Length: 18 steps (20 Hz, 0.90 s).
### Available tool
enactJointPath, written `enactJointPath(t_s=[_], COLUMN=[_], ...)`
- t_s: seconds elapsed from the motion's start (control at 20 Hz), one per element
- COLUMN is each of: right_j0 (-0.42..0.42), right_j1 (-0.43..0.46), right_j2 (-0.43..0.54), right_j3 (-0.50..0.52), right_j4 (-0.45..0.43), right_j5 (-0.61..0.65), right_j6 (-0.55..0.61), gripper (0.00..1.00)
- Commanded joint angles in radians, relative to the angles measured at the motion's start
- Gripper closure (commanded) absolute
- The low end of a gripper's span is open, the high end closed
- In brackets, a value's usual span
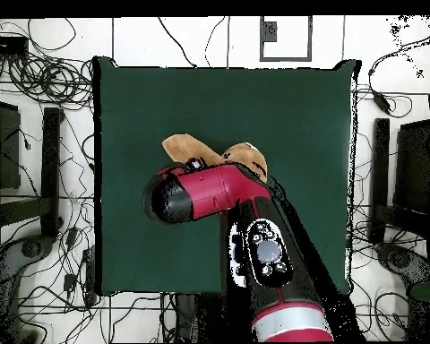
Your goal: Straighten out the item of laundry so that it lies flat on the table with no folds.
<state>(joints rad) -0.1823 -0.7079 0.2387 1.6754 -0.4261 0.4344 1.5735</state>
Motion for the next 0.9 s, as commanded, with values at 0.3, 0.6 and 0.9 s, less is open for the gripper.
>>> enactJointPath(t_s=[0.3, 0.6, 0.9], right_j0=[-0.013, -0.011, -0.002], right_j1=[0.094, 0.124, 0.148], right_j2=[0.125, 0.106, 0.088], right_j3=[-0.107, -0.100, -0.108], right_j4=[-0.184, -0.233, -0.286], right_j5=[-0.100, -0.163, -0.224], right_j6=[-0.089, -0.030, -0.003], gripper=[0.00, 0.00, 0.00])
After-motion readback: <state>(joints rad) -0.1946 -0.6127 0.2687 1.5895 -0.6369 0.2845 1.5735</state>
